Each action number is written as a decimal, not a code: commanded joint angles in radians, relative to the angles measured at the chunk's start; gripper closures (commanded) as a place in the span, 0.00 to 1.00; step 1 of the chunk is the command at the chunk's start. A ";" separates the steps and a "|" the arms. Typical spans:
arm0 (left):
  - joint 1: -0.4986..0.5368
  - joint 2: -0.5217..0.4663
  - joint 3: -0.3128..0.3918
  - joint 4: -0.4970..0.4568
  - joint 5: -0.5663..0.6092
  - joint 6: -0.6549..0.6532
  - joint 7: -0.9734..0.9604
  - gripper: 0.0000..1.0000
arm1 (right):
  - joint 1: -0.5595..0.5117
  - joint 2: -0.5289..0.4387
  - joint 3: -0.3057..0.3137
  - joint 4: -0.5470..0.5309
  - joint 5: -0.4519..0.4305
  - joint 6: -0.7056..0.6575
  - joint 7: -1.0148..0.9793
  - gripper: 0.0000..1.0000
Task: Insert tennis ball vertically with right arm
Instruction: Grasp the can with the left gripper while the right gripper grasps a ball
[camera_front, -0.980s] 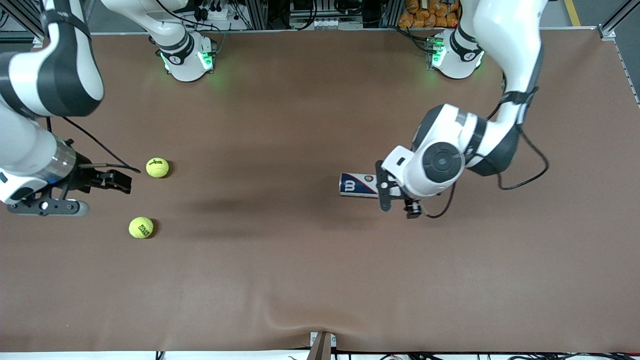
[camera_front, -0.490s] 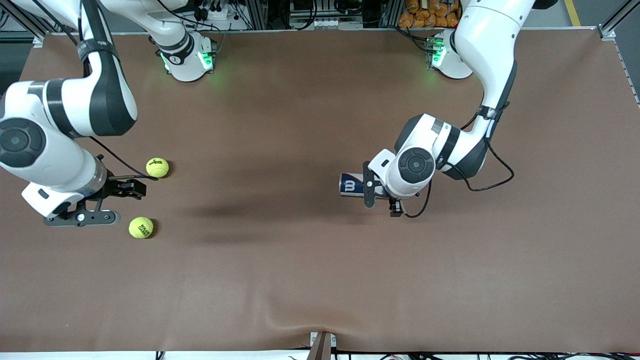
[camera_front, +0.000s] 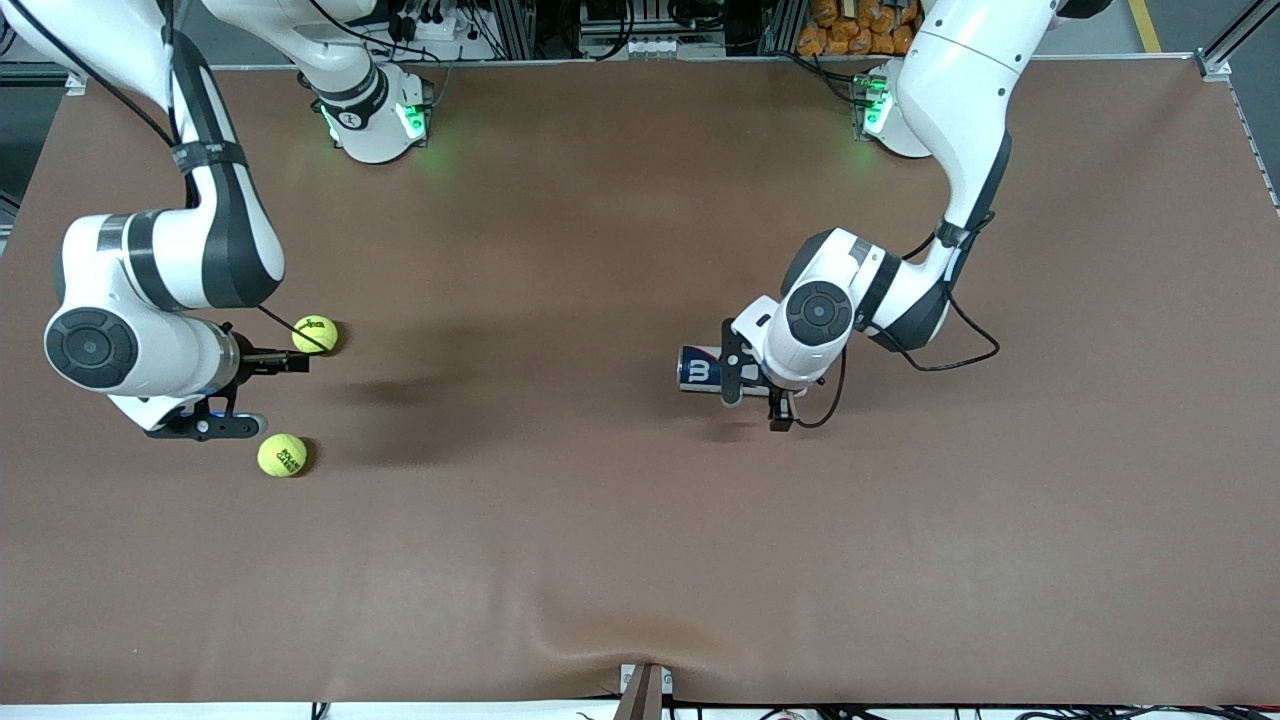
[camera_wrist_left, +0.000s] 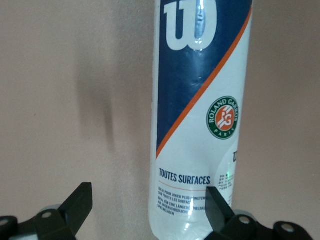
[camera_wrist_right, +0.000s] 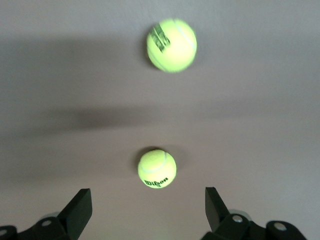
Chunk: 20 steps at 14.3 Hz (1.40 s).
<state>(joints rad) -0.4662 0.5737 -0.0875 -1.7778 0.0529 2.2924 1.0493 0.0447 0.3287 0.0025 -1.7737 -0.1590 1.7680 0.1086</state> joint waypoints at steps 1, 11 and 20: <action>-0.003 -0.035 -0.032 -0.042 0.013 0.024 0.009 0.00 | -0.022 -0.036 0.008 -0.120 0.019 0.057 -0.003 0.00; -0.026 -0.040 -0.032 -0.138 0.045 0.128 0.006 0.00 | -0.091 -0.094 0.010 -0.431 0.096 0.317 -0.076 0.00; -0.015 0.002 -0.034 -0.134 0.091 0.228 0.012 0.39 | -0.106 -0.016 0.007 -0.432 0.096 0.402 -0.081 0.00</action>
<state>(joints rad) -0.4828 0.5802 -0.1223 -1.9064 0.1248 2.5020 1.0529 -0.0413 0.3073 0.0018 -2.1910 -0.0789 2.1450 0.0517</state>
